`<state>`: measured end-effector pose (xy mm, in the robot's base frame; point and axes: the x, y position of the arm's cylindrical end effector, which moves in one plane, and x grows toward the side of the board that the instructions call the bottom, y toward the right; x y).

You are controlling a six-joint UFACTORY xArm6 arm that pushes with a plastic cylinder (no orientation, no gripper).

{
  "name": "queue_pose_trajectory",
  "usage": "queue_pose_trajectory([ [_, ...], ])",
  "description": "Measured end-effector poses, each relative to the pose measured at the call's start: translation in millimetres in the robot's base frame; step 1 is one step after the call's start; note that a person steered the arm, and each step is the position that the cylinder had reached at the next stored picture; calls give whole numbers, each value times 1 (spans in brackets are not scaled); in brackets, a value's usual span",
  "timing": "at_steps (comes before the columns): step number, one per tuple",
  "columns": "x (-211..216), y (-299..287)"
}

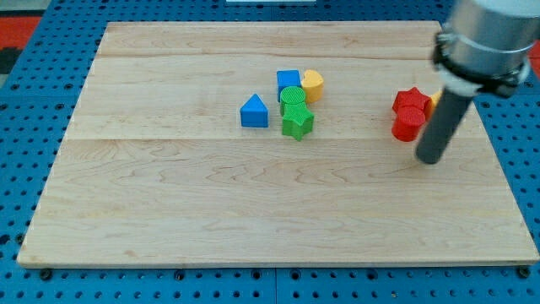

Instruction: Push the yellow hexagon towards the green blocks along with red star

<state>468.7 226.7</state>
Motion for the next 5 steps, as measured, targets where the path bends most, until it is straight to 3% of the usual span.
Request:
queue_pose_trajectory([
  [1,-32,62],
  [2,-73,63],
  [3,-96,-17],
  [5,-93,-46],
])
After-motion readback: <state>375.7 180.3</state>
